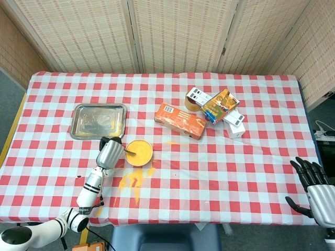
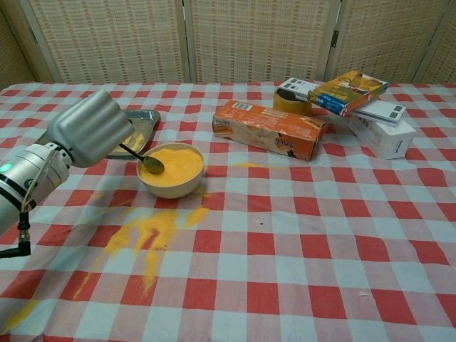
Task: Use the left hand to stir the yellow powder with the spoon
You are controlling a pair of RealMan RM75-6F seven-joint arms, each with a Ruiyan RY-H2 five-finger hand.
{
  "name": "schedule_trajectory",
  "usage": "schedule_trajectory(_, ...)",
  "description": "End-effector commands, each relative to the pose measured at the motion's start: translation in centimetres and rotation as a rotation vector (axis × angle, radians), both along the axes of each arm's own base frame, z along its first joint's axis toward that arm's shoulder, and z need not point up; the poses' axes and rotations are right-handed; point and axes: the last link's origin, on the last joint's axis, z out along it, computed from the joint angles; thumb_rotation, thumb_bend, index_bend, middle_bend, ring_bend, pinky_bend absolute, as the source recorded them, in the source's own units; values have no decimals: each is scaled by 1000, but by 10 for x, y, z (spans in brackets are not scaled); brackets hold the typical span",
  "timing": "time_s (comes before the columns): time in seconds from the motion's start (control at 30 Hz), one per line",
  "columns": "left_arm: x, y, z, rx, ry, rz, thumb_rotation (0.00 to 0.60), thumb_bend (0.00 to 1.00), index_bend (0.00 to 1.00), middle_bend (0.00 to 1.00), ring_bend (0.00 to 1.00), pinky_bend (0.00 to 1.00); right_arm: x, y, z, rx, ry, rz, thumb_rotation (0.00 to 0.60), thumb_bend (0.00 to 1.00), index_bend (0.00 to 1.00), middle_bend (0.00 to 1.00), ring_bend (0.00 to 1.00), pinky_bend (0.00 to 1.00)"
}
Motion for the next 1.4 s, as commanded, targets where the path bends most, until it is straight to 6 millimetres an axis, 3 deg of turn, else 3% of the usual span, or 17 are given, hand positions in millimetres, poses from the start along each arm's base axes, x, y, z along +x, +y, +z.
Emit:
schedule_trajectory(0.03, -1, 11, -1, 12, -21, 34, 600, 490, 920, 1000, 1000, 1000, 0, 0, 0, -2, 0, -1, 600, 153, 0, 0, 0, 0)
schedule_trajectory(0.23, 4, 18, 7, 44, -77, 35, 600, 492, 920, 1000, 1000, 1000, -1, -2, 0, -1, 2, -7, 600, 152, 0, 0, 0, 0)
schedule_trajectory(0.63, 21, -9, 13, -26, -177, 37, 600, 492, 920, 1000, 1000, 1000, 0, -2, -3, 11, 0, -3, 600, 152, 0, 0, 0, 0)
schedule_trajectory(0.83, 14, -2, 17, -31, -196, 107, 600, 491, 920, 1000, 1000, 1000, 1, -1, -2, 11, -2, 0, 600, 152, 0, 0, 0, 0)
schedule_trajectory(1.0, 13, 13, 27, 1, -215, 102, 600, 491, 919, 1000, 1000, 1000, 0, 0, -1, 6, -2, -2, 600, 153, 0, 0, 0, 0)
schedule_trajectory(1.13, 10, 38, 43, 44, -245, 91, 600, 492, 920, 1000, 1000, 1000, -1, -1, -2, 6, 2, -8, 600, 152, 0, 0, 0, 0)
schedule_trajectory(1.4, -28, 92, 57, 77, -243, 238, 600, 493, 920, 1000, 1000, 1000, -3, -3, -1, -15, 15, -25, 600, 153, 0, 0, 0, 0)
